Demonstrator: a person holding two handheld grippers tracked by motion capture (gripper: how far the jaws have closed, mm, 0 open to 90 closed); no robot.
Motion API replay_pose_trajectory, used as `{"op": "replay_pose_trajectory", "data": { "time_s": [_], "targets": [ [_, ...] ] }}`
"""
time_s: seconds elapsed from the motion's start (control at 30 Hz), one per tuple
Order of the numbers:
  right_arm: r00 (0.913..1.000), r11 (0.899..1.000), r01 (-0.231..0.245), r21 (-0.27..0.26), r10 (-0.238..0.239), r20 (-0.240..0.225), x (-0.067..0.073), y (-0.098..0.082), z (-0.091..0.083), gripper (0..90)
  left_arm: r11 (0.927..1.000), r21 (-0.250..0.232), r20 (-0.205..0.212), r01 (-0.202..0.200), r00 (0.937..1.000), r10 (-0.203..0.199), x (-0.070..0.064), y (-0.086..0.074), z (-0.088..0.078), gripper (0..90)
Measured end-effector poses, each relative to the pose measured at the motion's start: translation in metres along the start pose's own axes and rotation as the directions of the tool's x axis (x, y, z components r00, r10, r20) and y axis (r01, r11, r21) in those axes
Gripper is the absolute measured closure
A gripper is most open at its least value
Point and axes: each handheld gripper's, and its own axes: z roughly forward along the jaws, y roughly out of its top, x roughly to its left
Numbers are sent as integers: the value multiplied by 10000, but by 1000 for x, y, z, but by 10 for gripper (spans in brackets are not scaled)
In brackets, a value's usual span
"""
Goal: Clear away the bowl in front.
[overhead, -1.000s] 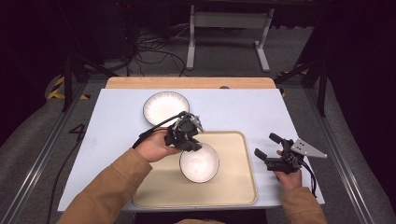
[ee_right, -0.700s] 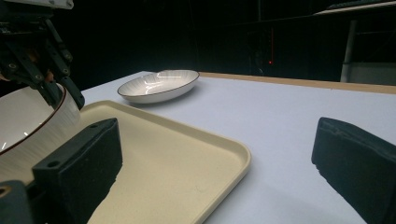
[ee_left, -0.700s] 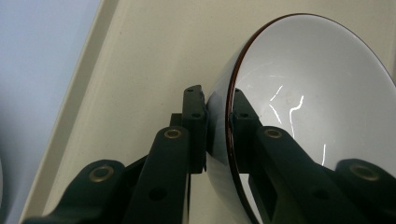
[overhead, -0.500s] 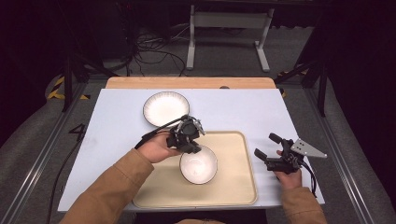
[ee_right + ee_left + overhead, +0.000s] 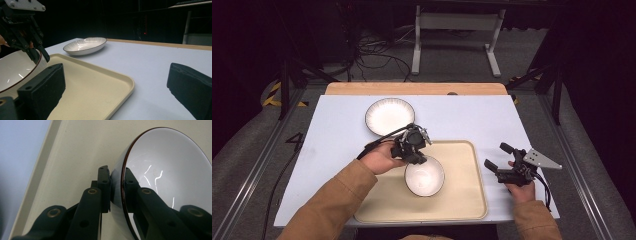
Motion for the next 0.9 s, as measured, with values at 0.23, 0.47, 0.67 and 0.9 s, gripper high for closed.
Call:
{"op": "replay_pose_trajectory", "data": {
  "time_s": [0.23, 0.47, 0.67, 0.9],
  "targets": [
    [10000, 10000, 0, 8, -1, 5, 0, 0, 0, 23, 9999, 28, 173, 136, 9998, -137, 4, -1, 1, 808],
    [10000, 10000, 3, 53, -3, 1, 0, 0, 0, 23, 9997, 226, 5, 13, 10000, -13, 5, -1, 5, 784],
    [10000, 10000, 7, 61, -7, 3, 0, 0, 1, 23, 9991, 374, -38, 194, 9998, -193, 7, -2, 6, 791],
    [10000, 10000, 7, 75, -7, 12, 0, 0, 1, 23, 9979, 564, -11, 321, 9995, -321, 9, -2, 9, 768]
  ]
}}
